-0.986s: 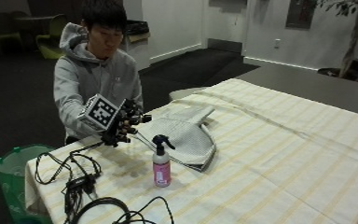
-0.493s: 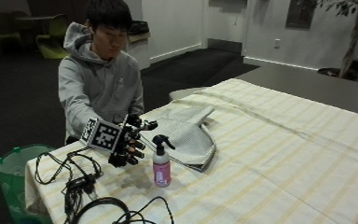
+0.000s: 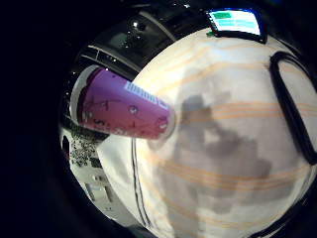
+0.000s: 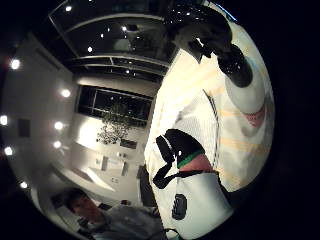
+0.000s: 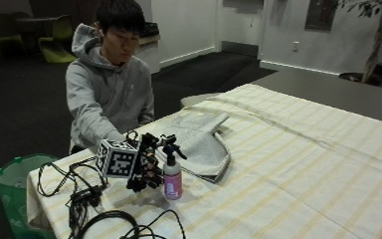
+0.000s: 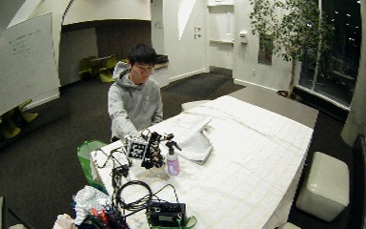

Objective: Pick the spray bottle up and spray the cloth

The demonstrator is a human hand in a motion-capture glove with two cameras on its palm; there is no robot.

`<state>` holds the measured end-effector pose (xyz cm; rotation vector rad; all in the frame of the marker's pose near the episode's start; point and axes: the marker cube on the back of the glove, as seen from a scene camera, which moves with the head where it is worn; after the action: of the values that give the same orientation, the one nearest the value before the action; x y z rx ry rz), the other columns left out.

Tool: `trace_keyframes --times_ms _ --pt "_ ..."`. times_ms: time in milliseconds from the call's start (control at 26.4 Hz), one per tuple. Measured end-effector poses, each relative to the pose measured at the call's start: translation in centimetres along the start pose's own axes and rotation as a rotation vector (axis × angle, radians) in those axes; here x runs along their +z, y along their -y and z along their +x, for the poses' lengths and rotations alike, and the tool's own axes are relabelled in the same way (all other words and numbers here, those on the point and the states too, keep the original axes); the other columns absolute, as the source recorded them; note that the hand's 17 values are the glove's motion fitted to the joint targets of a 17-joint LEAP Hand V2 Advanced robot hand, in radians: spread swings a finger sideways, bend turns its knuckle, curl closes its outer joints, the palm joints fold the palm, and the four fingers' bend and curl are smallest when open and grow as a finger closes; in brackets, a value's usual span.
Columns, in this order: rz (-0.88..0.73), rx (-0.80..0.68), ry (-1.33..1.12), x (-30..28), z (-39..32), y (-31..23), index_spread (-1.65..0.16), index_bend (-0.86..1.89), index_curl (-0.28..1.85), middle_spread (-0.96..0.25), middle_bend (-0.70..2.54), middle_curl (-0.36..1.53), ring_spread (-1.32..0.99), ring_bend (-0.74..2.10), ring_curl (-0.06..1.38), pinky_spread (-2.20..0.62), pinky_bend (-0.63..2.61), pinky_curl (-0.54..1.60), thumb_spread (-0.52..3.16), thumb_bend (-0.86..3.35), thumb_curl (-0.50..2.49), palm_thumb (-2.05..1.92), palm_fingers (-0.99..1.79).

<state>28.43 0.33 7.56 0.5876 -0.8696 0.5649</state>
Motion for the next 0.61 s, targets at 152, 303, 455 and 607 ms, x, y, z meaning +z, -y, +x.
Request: trace_keyframes --times_ms 152,303,455,607 --pt "0.008 0.020 0.056 0.8 0.6 1.0 -0.37 0.07 0.05 -0.06 0.28 0.32 0.00 0.39 0.25 0.22 0.56 0.34 0.93 -0.03 0.33 0.64 -0.09" --pt "0.010 0.051 0.132 1.4 0.9 2.4 -0.38 0.08 0.06 -0.07 0.28 0.33 -0.01 0.39 0.25 0.21 0.56 0.34 0.93 -0.03 0.34 0.65 -0.07" --pt "0.003 0.065 0.177 2.1 1.4 2.4 -0.38 0.11 0.07 -0.08 0.27 0.32 -0.02 0.40 0.25 0.20 0.55 0.34 0.92 -0.03 0.34 0.66 -0.04" --pt "0.006 0.077 0.235 2.6 1.7 2.5 -0.38 0.17 0.10 -0.09 0.30 0.33 -0.03 0.46 0.26 0.20 0.50 0.32 0.91 -0.02 0.34 0.67 0.16"
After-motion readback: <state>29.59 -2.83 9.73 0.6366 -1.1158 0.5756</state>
